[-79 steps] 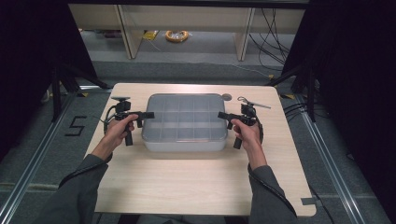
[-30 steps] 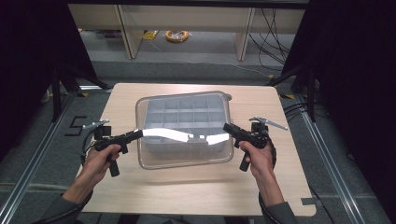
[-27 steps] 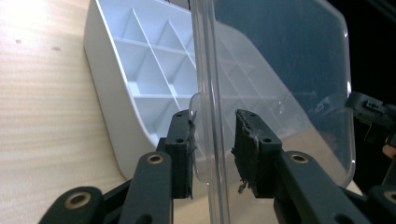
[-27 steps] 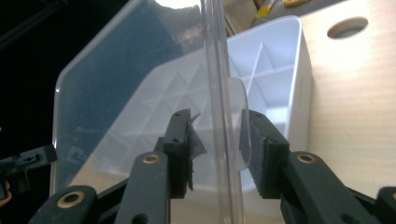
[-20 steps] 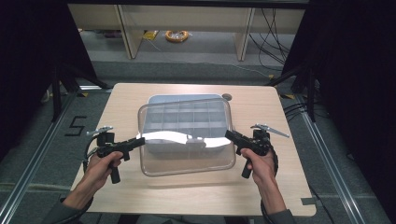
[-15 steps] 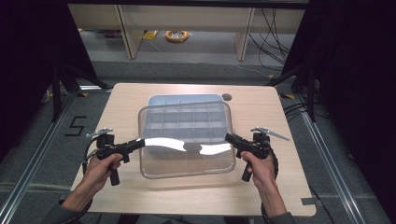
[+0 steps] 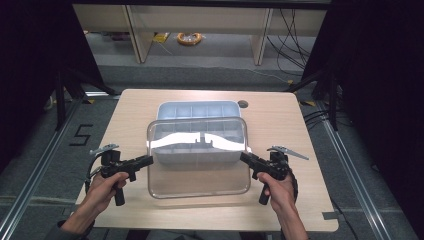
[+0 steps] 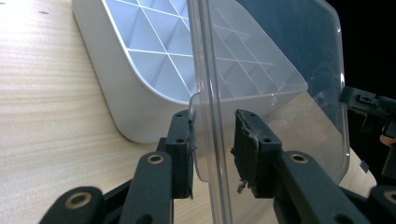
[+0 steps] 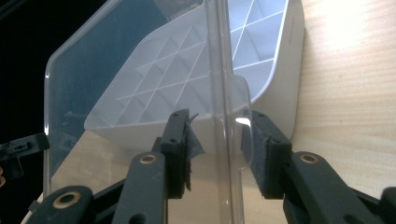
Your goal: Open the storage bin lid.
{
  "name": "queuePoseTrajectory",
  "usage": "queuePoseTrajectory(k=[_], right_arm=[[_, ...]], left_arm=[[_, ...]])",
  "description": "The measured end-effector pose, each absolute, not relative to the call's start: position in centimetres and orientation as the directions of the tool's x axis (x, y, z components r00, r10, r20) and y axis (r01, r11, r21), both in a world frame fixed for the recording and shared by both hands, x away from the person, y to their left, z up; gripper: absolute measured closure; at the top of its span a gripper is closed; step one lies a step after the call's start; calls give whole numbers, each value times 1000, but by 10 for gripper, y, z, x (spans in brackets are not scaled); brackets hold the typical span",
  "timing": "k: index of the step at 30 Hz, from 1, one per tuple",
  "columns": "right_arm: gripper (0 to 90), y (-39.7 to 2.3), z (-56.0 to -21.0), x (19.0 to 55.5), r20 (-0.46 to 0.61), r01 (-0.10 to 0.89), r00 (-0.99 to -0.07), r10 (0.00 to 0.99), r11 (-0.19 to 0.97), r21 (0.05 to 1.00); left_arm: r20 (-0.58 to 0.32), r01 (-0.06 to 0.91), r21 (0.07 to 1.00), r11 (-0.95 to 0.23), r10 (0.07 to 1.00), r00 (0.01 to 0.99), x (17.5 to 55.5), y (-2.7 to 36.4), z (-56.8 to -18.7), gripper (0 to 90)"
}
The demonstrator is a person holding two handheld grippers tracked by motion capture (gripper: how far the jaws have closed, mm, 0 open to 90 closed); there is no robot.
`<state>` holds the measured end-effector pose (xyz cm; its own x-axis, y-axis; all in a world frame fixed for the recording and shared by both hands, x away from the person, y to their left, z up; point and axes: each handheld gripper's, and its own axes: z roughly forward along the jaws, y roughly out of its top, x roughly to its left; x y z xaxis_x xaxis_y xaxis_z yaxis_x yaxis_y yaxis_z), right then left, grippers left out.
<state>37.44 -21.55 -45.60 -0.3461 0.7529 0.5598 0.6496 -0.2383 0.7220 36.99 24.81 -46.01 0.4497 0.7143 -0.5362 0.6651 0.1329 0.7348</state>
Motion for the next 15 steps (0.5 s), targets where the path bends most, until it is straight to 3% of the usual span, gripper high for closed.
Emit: queuePoseTrajectory(k=[15], right_arm=[[630, -216, -460, 352, 549, 649, -348, 760, -227, 726]], left_arm=[[-544, 665, 737, 121, 690, 478, 353, 249, -465, 665]])
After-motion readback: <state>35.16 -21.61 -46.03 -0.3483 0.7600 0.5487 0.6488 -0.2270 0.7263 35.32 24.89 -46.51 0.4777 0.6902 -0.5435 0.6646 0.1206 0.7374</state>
